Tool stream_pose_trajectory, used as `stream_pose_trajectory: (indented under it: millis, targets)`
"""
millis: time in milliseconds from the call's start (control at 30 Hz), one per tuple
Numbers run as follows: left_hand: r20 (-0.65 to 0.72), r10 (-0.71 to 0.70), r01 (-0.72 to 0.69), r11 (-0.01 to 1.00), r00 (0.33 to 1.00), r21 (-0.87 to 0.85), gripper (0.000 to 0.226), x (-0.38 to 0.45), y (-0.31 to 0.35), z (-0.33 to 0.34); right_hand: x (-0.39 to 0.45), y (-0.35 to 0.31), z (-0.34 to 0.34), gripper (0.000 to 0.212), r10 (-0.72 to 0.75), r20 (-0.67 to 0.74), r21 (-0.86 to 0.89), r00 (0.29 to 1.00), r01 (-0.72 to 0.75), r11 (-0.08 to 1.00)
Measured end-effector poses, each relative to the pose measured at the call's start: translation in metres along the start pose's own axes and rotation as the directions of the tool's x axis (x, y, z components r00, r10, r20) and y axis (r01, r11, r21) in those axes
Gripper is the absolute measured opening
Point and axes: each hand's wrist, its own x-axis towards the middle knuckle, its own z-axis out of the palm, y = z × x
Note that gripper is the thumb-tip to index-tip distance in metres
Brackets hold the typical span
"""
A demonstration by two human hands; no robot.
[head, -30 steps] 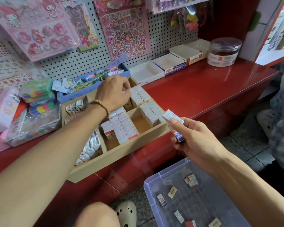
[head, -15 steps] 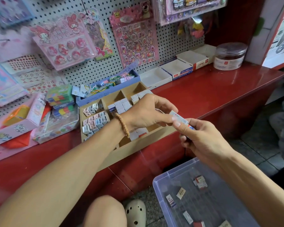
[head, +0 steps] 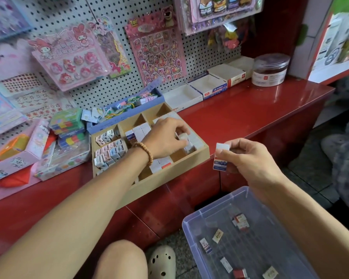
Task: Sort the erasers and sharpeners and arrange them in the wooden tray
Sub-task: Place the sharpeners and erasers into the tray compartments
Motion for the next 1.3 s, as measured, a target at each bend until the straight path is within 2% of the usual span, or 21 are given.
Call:
stream_pose_trajectory:
  millis: [167, 267, 467, 567, 633, 733, 833, 900, 967, 1000, 1033, 1100, 1133, 1200, 1300]
  targets:
    - [0.02, 0.011, -0.012, 0.998, 1.0, 0.064, 0.013, 0.007, 0.005, -0.002, 0.0, 0.0, -0.001, 0.01, 0.007, 0.001, 0.0, 1.0, -0.007, 1.0]
    - [-0.001, 0.005, -0.005, 0.999, 1.0, 0.036, 0.013, 0.008, 0.003, -0.002, 0.0, 0.0, -0.003, 0.011, 0.007, -0.012, -0.024, 1.0, -0.007, 1.0]
    - [0.069, 0.019, -0.026, 0.994, 0.997, 0.109, 0.021, 0.007, 0.001, 0.015, -0.002, -0.002, -0.002, 0.012, 0.005, 0.001, 0.009, 1.0, -0.005, 1.0]
    - [-0.004, 0.032, -0.031, 0.993, 0.999, 0.11, 0.017, 0.007, 0.0, 0.025, -0.003, -0.003, -0.002, 0.015, 0.001, 0.017, 0.035, 1.0, -0.002, 0.999]
    - [-0.047, -0.002, 0.004, 0.999, 0.999, 0.035, 0.01, 0.005, -0.003, 0.027, -0.004, -0.004, -0.001, 0.017, 0.018, 0.027, 0.076, 0.999, -0.02, 0.997]
    - [0.005, -0.042, 0.042, 0.996, 0.999, -0.074, 0.015, 0.004, -0.009, 0.027, -0.002, -0.003, -0.001, 0.02, 0.069, 0.011, 0.183, 0.998, -0.07, 0.981]
    - [0.032, -0.033, 0.034, 0.998, 0.999, -0.056, 0.017, 0.003, -0.011, 0.027, 0.001, -0.001, -0.001, 0.019, 0.049, -0.008, 0.133, 0.999, -0.048, 0.99]
    - [-0.013, -0.028, 0.027, 1.0, 1.0, -0.014, 0.014, 0.005, -0.01, 0.028, 0.001, -0.001, 0.001, 0.01, 0.033, -0.009, 0.117, 0.999, -0.032, 0.993]
    - [-0.074, -0.009, 0.009, 1.0, 0.997, 0.007, 0.011, 0.003, -0.006, 0.027, 0.0, 0.0, 0.003, 0.01, 0.024, -0.022, 0.136, 0.999, -0.021, 0.99]
    - [-0.088, -0.019, 0.011, 0.996, 0.996, -0.091, 0.01, 0.001, -0.003, 0.025, 0.0, -0.001, 0.004, 0.012, 0.022, -0.024, 0.15, 0.999, -0.018, 0.989]
    - [-0.073, -0.057, 0.036, 0.965, 0.996, -0.261, 0.012, -0.003, 0.001, 0.022, -0.001, -0.001, 0.006, 0.014, 0.02, -0.024, 0.167, 1.0, -0.016, 0.986]
    - [0.048, -0.109, 0.117, 0.811, 0.993, -0.573, 0.013, -0.012, 0.008, 0.013, -0.002, -0.002, 0.011, 0.017, 0.013, -0.019, 0.21, 1.0, -0.009, 0.978]
    - [0.093, -0.083, 0.123, 0.758, 0.992, -0.64, 0.009, -0.018, 0.009, 0.008, -0.002, -0.003, 0.015, 0.018, 0.008, -0.012, 0.231, 1.0, -0.006, 0.973]
    - [0.106, -0.02, 0.086, 0.735, 0.994, -0.673, 0.012, -0.026, 0.009, 0.001, -0.004, -0.004, 0.024, 0.02, -0.005, 0.013, 0.249, 1.0, 0.002, 0.968]
    - [0.069, 0.004, 0.04, 0.778, 0.998, -0.627, 0.029, -0.029, -0.001, -0.015, -0.005, -0.007, 0.043, 0.021, -0.028, 0.06, 0.183, 0.998, 0.017, 0.983]
